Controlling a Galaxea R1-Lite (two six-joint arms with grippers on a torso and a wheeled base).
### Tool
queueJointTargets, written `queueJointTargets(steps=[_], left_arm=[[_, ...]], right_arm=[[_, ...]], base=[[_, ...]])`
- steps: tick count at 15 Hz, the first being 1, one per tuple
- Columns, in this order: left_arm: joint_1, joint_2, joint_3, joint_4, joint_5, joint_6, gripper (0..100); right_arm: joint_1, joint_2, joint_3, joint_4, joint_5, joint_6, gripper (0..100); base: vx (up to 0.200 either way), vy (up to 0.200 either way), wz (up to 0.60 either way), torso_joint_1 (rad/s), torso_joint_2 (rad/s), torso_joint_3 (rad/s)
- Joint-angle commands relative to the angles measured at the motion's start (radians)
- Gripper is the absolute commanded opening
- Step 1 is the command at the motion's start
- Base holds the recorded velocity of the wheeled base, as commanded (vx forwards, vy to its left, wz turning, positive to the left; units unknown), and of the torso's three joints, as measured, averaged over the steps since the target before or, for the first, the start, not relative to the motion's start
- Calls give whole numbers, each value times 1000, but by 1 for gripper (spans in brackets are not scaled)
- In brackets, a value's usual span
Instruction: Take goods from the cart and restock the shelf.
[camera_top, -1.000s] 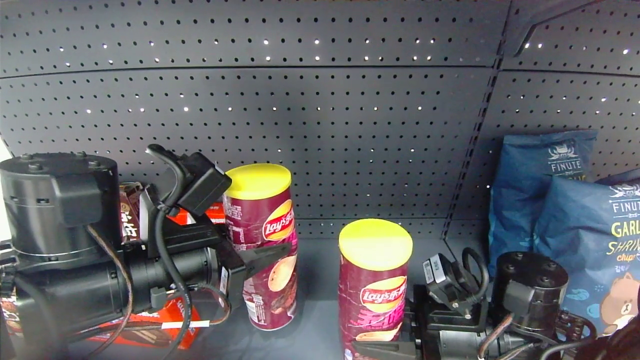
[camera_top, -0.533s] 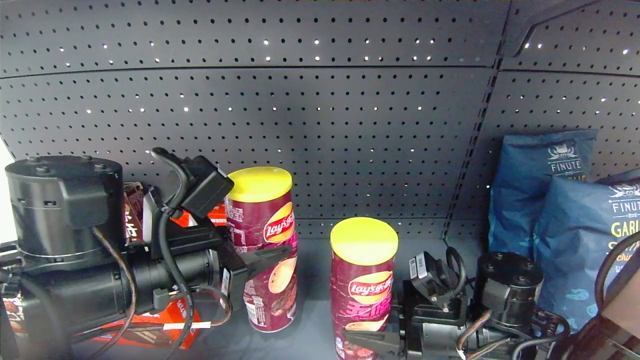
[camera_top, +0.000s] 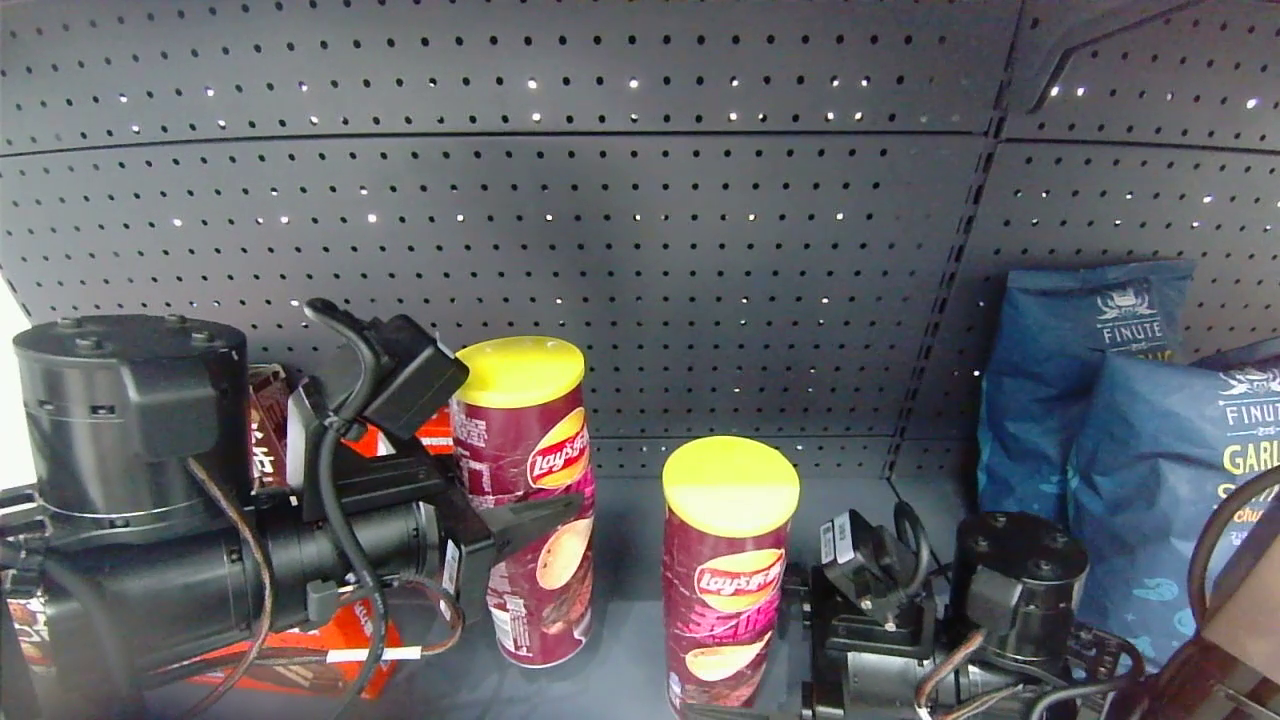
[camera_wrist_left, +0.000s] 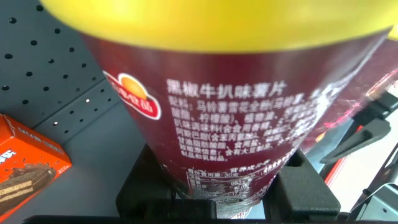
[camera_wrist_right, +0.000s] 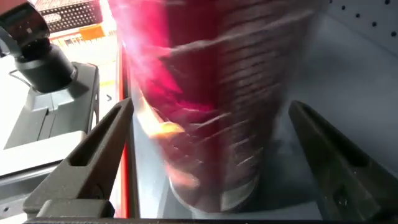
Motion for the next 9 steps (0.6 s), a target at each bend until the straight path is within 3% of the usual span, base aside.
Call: queueJointTargets(steps=[1,8,9], left_arm=[[1,-1,0,-2,0,0,0],[1,-7,15,0,6,0,0],[1,-7,14,0,11,0,0]], right_arm=[[-8,-63,59,-16,-8,1,100],[-37,-514,301,-6,-45,3,100],[-81,-573,326,-6,-45,3,100]], base=[[0,0,0,0,0,0],[0,0,0,0,0,0],[0,0,0,0,0,0]])
